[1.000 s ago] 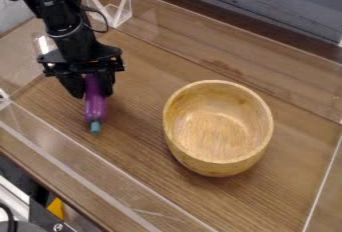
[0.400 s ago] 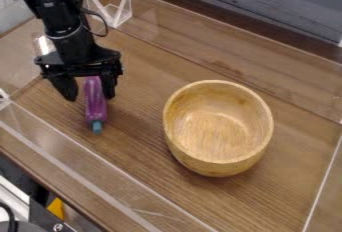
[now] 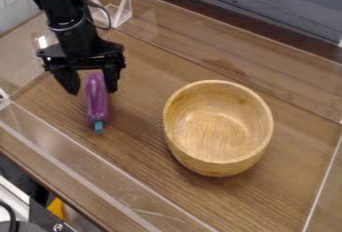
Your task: Remove the purple eggplant from inside the brown bowl and put it on the table
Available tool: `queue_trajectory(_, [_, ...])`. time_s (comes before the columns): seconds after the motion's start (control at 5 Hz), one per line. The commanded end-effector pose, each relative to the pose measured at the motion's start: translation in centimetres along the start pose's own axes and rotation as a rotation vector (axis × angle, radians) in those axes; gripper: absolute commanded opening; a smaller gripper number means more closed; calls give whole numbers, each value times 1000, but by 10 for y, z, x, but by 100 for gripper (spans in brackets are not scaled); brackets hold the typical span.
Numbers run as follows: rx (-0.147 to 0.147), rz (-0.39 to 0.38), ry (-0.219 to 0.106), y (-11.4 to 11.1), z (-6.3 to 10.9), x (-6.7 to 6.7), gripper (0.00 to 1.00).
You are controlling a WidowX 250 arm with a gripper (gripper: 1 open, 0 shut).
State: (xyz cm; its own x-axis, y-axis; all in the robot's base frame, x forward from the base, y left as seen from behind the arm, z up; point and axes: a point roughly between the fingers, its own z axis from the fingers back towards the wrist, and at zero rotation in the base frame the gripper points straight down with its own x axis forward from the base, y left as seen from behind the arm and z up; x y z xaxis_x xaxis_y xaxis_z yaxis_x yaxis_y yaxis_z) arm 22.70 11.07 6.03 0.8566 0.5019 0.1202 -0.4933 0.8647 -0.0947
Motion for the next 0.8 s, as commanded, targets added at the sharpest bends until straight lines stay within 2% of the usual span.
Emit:
queue_trajectory(0.0, [1, -11, -76, -5, 20, 14, 100])
queue_trajectory(0.6, [-6, -38, -98, -16, 39, 21, 100])
